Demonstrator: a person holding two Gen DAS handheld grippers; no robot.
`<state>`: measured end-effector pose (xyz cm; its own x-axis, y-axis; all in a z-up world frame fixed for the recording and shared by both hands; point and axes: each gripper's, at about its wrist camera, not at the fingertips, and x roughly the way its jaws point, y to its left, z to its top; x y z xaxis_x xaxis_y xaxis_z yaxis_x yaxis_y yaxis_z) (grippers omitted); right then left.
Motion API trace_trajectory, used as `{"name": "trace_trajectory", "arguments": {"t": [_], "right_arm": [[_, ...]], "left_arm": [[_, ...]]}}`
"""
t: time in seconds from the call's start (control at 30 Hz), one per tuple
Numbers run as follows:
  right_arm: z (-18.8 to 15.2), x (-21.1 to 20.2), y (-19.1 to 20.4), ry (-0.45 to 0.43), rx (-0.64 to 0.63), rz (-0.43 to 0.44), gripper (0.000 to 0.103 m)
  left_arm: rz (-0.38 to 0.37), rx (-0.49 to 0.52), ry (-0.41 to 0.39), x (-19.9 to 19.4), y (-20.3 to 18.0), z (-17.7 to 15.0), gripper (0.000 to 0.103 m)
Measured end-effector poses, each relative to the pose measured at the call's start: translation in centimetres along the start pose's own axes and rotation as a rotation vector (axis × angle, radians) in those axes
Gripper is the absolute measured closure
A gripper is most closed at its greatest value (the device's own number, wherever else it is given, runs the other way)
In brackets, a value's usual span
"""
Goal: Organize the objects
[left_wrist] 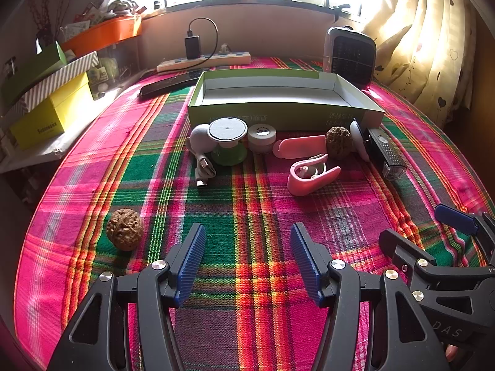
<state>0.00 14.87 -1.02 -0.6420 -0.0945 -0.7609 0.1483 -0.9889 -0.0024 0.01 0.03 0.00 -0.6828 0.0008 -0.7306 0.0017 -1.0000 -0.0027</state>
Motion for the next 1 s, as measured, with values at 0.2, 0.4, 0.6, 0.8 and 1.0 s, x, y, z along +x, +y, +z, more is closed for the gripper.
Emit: {"name": "trace_trajectory", "arguments": {"t": [0.2,0.4,0.6,0.8,1.0], "right_arm": [[0.0,0.0,0.0,0.000,0.000,0.001,0.011],[-0.1,-0.3,0.1,0.007,-0.010,0.012,0.011],[-0.1,0.1,-0.5,0.019,-0.042,0.039,0.011],[0.0,0.0,-1.7,0.025,-0.023,0.027,0.011],[0.6,0.5,-2.5,0.029,-0.017,0.017,0.011]], "left_arm": [[-0.005,0.008,0.003,-0.2,0.5,-0.3,0.046],[-0.059,0.060,0.017,-0.9,0.8,-0.7,0.046],[-0.094,0.079,0.033,-2.0,2.5,-1.7,0.047],[-0.098,0.037,0.033,-2.9,5.2,-2.4,0.047],[-0.100,-0.085,0.043,-2.2,8.7,-1.7,0.047]]}}
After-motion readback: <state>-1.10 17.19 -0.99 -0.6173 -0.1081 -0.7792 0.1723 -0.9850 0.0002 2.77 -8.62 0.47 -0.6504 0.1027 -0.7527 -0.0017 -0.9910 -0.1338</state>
